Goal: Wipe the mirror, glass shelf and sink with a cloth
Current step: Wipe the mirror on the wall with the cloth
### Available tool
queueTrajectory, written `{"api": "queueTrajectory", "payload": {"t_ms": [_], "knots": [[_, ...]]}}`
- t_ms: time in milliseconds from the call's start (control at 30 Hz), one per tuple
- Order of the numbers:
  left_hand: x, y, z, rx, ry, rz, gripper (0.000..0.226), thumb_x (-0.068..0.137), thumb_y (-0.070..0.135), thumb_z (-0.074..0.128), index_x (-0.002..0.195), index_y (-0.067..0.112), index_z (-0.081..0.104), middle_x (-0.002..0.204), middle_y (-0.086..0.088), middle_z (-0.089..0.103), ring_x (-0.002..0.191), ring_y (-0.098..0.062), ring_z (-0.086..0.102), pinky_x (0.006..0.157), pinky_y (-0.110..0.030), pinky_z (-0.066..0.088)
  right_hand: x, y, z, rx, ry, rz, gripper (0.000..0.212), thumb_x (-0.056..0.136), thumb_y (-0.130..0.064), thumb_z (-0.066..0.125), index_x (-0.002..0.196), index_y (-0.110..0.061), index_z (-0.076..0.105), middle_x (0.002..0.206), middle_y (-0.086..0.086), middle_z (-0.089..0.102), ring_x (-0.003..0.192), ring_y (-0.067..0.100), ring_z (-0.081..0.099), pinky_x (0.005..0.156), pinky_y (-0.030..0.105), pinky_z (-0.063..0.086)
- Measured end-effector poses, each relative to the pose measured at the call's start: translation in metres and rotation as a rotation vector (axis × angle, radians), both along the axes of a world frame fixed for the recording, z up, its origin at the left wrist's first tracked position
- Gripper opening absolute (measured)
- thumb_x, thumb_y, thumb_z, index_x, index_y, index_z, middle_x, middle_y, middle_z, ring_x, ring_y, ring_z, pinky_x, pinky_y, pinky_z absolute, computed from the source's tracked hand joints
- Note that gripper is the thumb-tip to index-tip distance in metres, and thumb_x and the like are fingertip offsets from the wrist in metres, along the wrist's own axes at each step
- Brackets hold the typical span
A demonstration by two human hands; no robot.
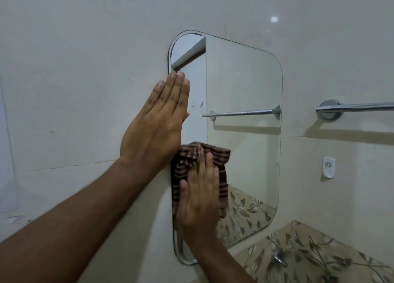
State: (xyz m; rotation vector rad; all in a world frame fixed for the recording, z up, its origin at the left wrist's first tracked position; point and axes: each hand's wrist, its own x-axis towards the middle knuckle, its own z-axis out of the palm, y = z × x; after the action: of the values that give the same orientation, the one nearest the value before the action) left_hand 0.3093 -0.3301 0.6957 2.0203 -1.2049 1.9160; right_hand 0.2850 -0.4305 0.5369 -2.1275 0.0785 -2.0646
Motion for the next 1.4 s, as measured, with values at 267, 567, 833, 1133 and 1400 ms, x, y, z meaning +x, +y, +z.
{"api": "queueTrajectory", "payload": {"t_ms": [267, 567, 833, 1133, 1400], "knots": [[0.002, -0.001, -0.001, 0.001, -0.008, 0.028, 0.052, 0.110, 0.018, 0.010, 0.154, -0.004, -0.006, 0.165, -0.023, -0.004, 0.154, -0.032, -0.006, 0.126, -0.045, 0.010, 0.001, -0.102, -0.024, 0.468, -0.044, 0.024, 0.057, 0.104, -0.045, 0.021, 0.152, -0.015, 0.022, 0.161, 0.000, 0.019, 0.150, 0.020, 0.018, 0.119, 0.052, 0.026], [0.002, -0.003, -0.001, -0.003, -0.010, 0.032, 0.053, 0.109, 0.014, 0.014, 0.154, -0.005, -0.005, 0.164, -0.025, -0.003, 0.154, -0.033, -0.004, 0.126, -0.045, 0.010, -0.003, -0.178, -0.004, 0.865, -0.057, -0.016, 0.053, 0.107, -0.036, 0.022, 0.155, -0.013, 0.022, 0.163, 0.008, 0.020, 0.151, 0.023, 0.017, 0.122, 0.044, 0.017], [0.002, -0.004, -0.003, -0.003, -0.016, 0.032, 0.052, 0.110, 0.016, 0.011, 0.154, -0.006, -0.006, 0.164, -0.026, -0.004, 0.154, -0.034, -0.005, 0.126, -0.046, 0.009, 0.000, -0.028, -0.023, 0.515, -0.013, 0.078, 0.054, 0.104, -0.044, 0.023, 0.151, -0.020, 0.014, 0.163, 0.000, 0.013, 0.152, 0.024, 0.014, 0.122, 0.047, 0.019], [-0.001, -0.002, -0.003, 0.010, -0.032, 0.023, 0.052, 0.110, 0.016, 0.011, 0.153, -0.008, -0.007, 0.163, -0.030, -0.002, 0.154, -0.037, -0.004, 0.126, -0.048, 0.007, -0.019, -0.008, -0.093, 0.023, 0.228, 0.080, 0.055, 0.106, -0.033, 0.020, 0.158, -0.022, 0.007, 0.165, -0.001, 0.013, 0.152, 0.025, 0.011, 0.121, 0.049, 0.015], [0.002, -0.001, -0.003, 0.019, -0.031, -0.003, 0.052, 0.110, 0.015, 0.015, 0.154, -0.005, -0.002, 0.163, -0.029, -0.001, 0.154, -0.037, -0.005, 0.126, -0.048, 0.006, -0.006, -0.096, -0.088, 0.713, 0.033, 0.098, 0.064, 0.102, -0.056, 0.017, 0.153, -0.017, 0.022, 0.164, -0.008, 0.009, 0.152, 0.012, 0.008, 0.124, 0.044, 0.014]]}}
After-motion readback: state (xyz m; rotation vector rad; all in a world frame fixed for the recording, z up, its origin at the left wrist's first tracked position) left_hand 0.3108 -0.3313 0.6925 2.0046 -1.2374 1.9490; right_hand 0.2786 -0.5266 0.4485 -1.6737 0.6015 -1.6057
